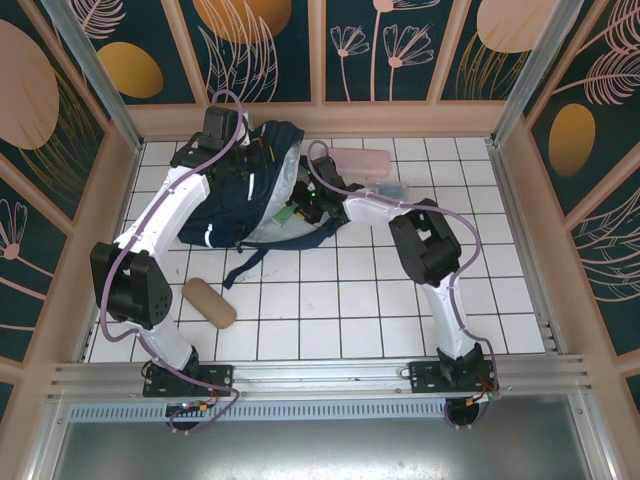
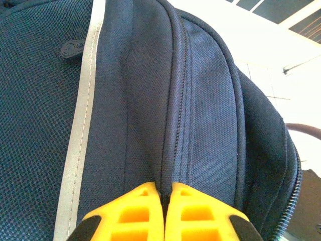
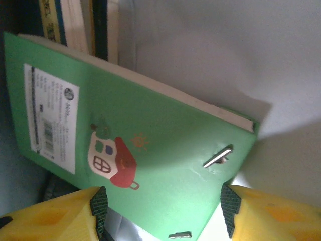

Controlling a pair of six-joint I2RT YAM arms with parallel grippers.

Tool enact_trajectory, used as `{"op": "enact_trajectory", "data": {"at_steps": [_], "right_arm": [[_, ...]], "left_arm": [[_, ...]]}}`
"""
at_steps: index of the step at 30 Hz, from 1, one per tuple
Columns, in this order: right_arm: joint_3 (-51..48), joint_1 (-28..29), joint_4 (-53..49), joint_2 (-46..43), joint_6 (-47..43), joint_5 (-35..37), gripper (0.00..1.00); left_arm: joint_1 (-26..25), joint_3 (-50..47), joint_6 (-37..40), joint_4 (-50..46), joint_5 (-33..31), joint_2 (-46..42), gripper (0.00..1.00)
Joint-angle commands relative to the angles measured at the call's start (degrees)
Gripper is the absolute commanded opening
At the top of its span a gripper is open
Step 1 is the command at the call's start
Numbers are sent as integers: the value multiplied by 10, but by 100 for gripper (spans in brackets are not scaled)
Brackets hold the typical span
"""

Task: Pack books, pencil case, and school supplies into a backpack

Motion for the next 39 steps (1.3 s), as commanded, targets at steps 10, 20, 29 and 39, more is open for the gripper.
{"op": "enact_trajectory", "data": {"at_steps": [10, 20, 29, 39], "right_arm": [[77, 9, 114, 70, -5, -86, 63], [205, 22, 163, 146, 39, -126, 54], [267, 28, 28, 148, -31, -90, 60], [151, 16, -5, 55, -89, -55, 68]], "left_arm": [[0, 5, -19, 73, 52, -35, 0], [0, -3, -26, 75, 60, -39, 0], [0, -2, -20, 71, 52, -40, 0], [2, 16, -9, 59, 41, -33, 0]]}}
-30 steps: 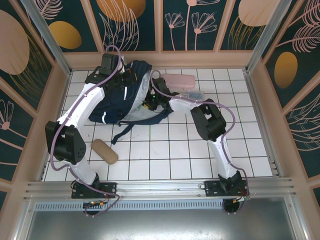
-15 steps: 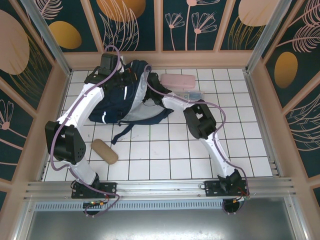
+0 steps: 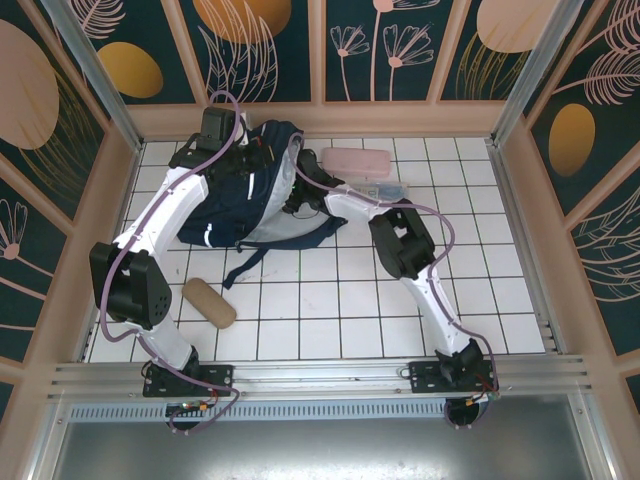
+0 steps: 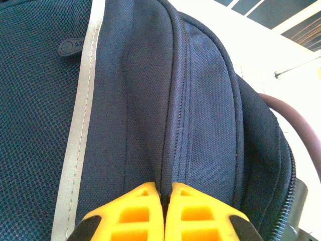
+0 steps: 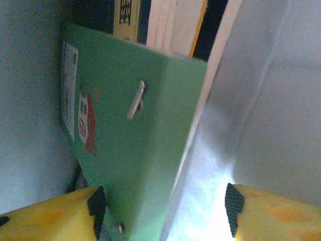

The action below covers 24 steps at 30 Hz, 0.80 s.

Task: Pack books, pencil case, and school supplies into a backpack

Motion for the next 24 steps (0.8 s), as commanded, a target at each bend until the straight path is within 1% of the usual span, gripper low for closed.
{"op": "enact_trajectory", "data": {"at_steps": [1, 4, 7, 10, 15, 20, 22, 24], "right_arm": [[-19, -1, -22, -63, -39, 23, 68], [-43, -1, -23, -82, -49, 36, 63], [-71, -3, -14, -104, -51, 38, 61], [-102, -4, -31, -138, -71, 52, 61], [-219, -16, -37, -243, -109, 99, 61], [-342, -42, -49, -349, -149, 137, 57], [-377, -54, -54, -378, -165, 154, 57], [-408, -74, -62, -402, -174, 187, 56]], "left_arm": [[-4, 26, 8, 41, 25, -31, 0], [-3, 26, 8, 42, 25, -32, 0], [-3, 26, 8, 41, 24, -32, 0], [-3, 26, 9, 42, 22, -32, 0], [-1, 29, 4, 44, 13, -31, 0], [0, 9, -5, 63, 9, -32, 0], [0, -3, -9, 71, 11, -32, 0], [0, -17, -15, 82, 18, -32, 0]]}}
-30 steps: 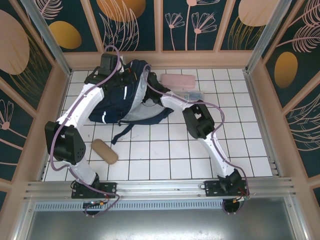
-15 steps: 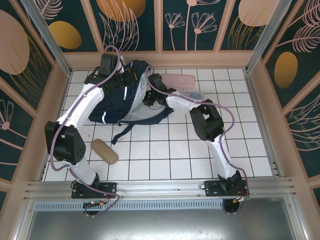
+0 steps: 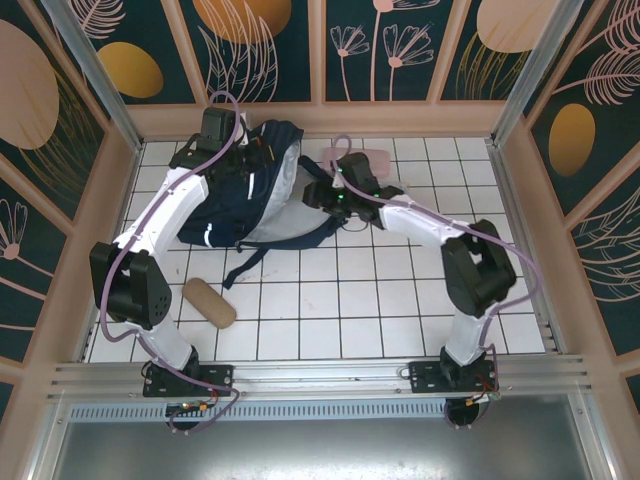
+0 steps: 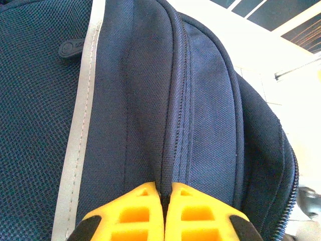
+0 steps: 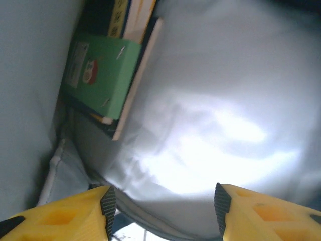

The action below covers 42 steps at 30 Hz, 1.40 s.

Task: Pack books, pencil case, and school supplies into a backpack

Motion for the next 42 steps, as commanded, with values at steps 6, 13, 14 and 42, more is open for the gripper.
{"op": "enact_trajectory", "data": {"at_steps": [6, 13, 14, 42], "right_arm": [[-69, -126, 19, -30, -48, 72, 50], [50, -192, 45, 95, -59, 53, 35], [78, -198, 42, 120, -59, 50, 29], [306, -225, -87, 345, -62, 35, 27]], "left_arm": [[0, -42, -25, 92, 38, -35, 0], [0, -79, -31, 108, 45, -43, 0], [0, -84, -31, 110, 48, -44, 0], [0, -136, -41, 124, 48, -36, 10]]}}
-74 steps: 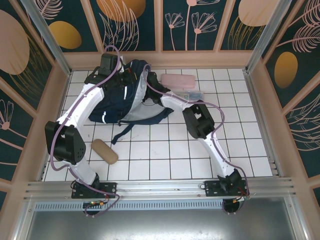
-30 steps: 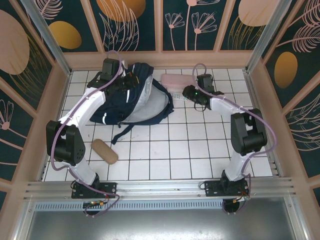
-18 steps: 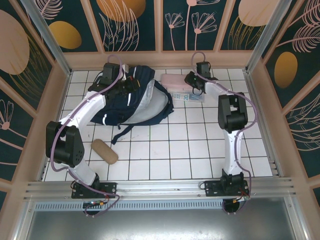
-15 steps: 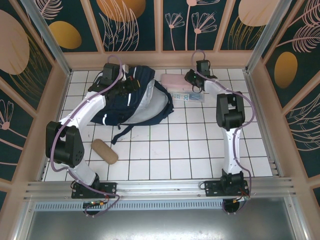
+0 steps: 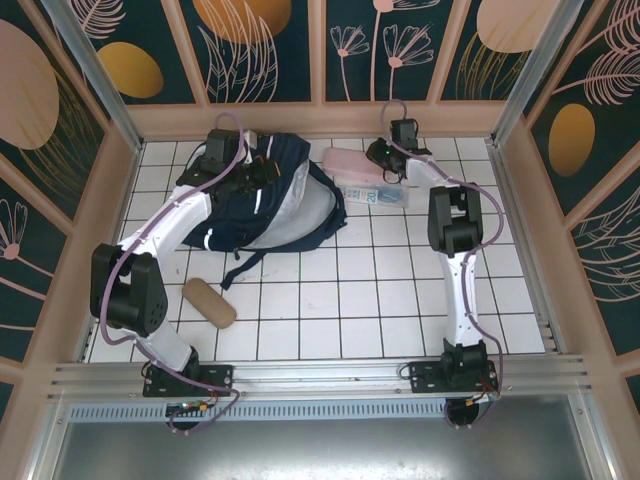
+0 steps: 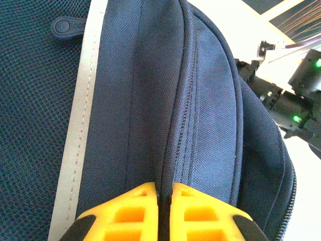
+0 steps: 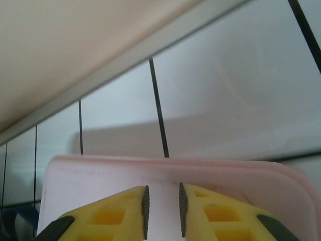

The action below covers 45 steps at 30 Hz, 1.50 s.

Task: Pack books, pencil case, and school supplies into a backpack

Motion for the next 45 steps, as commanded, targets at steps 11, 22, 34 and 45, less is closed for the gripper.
{"op": "enact_trajectory", "data": {"at_steps": [11, 22, 34, 45], "right_arm": [[-412, 18, 9, -239, 59, 27, 27], [-648, 131, 36, -427, 180, 60, 31], [-606, 121, 23, -514, 77, 103, 52], [-661, 11, 110, -522, -1, -31, 65]], "left_arm": [[1, 11, 20, 2, -19, 22, 13], [0, 32, 32, -4, -43, 73, 30], [-84, 9, -27, 20, -39, 35, 51], [-194, 28, -118, 122, 0, 168, 46]]}}
